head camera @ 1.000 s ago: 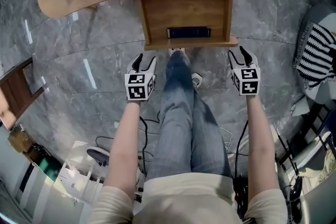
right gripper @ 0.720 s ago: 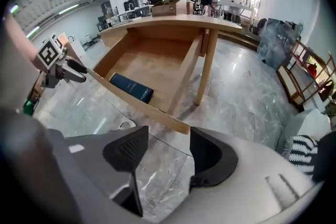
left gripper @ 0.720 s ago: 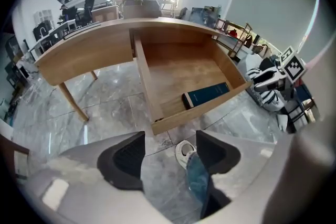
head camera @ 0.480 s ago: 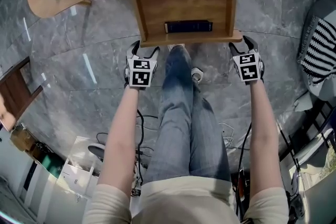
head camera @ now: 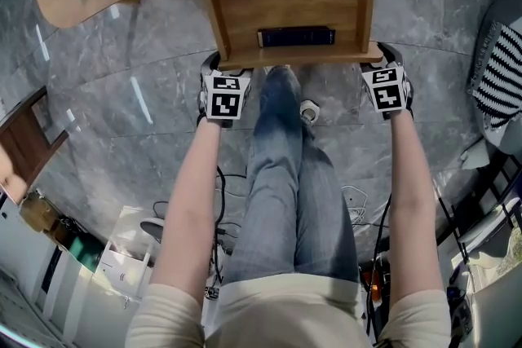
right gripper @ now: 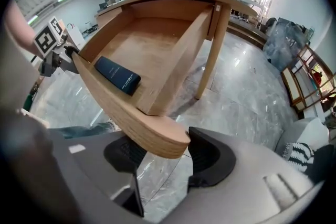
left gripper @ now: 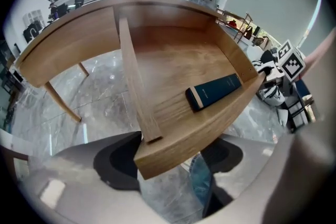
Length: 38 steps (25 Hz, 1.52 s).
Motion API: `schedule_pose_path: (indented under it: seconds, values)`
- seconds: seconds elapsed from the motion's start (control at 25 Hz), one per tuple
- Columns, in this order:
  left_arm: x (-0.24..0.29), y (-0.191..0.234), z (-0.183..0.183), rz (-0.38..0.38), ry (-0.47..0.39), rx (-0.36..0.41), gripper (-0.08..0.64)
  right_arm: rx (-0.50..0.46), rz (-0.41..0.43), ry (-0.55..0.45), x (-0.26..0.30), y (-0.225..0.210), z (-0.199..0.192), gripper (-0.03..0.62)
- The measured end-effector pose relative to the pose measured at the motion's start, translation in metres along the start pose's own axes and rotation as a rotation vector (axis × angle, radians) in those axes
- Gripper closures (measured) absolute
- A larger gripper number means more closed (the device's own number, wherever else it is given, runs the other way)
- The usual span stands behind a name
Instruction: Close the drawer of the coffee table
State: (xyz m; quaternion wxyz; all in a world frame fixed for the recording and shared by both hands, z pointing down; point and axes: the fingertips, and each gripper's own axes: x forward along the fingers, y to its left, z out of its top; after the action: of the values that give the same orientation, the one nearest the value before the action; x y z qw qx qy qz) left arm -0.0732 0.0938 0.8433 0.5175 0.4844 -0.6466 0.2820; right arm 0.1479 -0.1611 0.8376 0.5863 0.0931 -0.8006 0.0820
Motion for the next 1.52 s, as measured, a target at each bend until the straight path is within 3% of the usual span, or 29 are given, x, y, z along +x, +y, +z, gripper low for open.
schedule_pose_path:
  seconds: [0.12, 0.32, 1.52]
  values:
    - [0.001, 0.001, 0.0, 0.0, 0.016, -0.027, 0.218, 0.037, -0.016, 0.015, 0.001, -0.001, -0.001, 0.368]
    - [-0.003, -0.001, 0.0, 0.004, 0.035, -0.011, 0.232, 0.052, -0.034, 0.034, -0.004, -0.002, -0.002, 0.371]
    - [-0.064, -0.002, 0.02, -0.035, 0.084, -0.031, 0.25, 0.074, 0.015, 0.109, -0.06, 0.005, 0.016, 0.373]
